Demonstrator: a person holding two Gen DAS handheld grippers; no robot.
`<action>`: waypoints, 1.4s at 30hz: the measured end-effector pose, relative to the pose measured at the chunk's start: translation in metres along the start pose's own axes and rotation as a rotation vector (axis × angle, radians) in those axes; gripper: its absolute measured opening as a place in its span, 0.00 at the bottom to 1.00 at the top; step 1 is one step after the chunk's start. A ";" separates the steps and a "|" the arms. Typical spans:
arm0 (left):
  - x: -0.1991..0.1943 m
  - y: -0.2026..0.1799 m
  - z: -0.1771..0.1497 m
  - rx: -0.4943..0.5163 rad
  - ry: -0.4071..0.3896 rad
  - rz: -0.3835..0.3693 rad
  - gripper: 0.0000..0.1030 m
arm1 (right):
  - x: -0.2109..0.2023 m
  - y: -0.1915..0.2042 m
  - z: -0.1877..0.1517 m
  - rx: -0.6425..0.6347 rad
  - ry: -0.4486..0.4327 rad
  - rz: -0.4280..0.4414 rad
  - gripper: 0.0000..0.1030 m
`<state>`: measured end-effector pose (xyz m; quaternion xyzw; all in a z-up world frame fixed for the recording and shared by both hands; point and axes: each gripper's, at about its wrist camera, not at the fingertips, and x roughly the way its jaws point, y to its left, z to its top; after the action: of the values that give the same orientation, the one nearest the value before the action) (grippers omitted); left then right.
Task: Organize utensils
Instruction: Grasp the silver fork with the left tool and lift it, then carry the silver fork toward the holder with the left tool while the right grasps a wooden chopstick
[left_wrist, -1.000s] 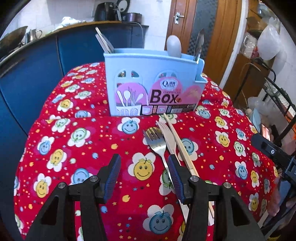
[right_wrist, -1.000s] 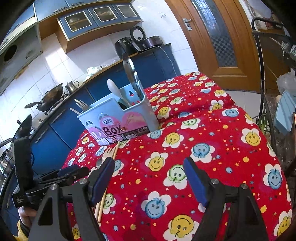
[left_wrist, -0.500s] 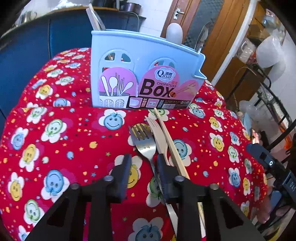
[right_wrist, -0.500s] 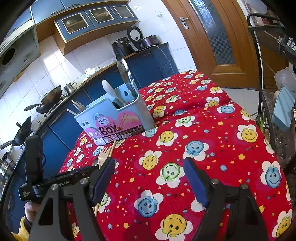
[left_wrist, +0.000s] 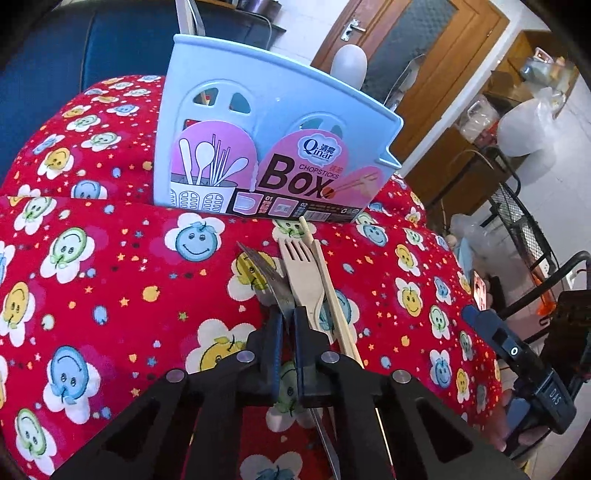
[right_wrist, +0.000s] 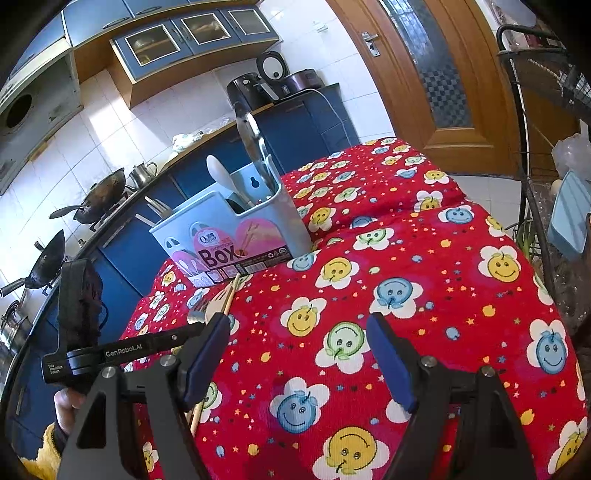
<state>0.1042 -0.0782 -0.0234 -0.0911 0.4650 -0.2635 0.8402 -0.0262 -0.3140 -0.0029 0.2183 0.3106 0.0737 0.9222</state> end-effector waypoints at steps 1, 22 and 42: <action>0.001 -0.002 0.000 0.001 -0.003 -0.001 0.04 | 0.000 0.000 0.000 0.000 0.002 -0.001 0.77; -0.068 0.003 -0.009 0.080 -0.240 0.024 0.01 | 0.007 0.023 0.000 -0.055 0.040 -0.001 0.76; -0.115 0.014 -0.015 0.108 -0.399 0.031 0.01 | 0.037 0.062 0.007 -0.140 0.220 0.024 0.55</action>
<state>0.0479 -0.0050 0.0472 -0.0893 0.2758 -0.2520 0.9233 0.0077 -0.2513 0.0102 0.1478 0.4013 0.1294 0.8946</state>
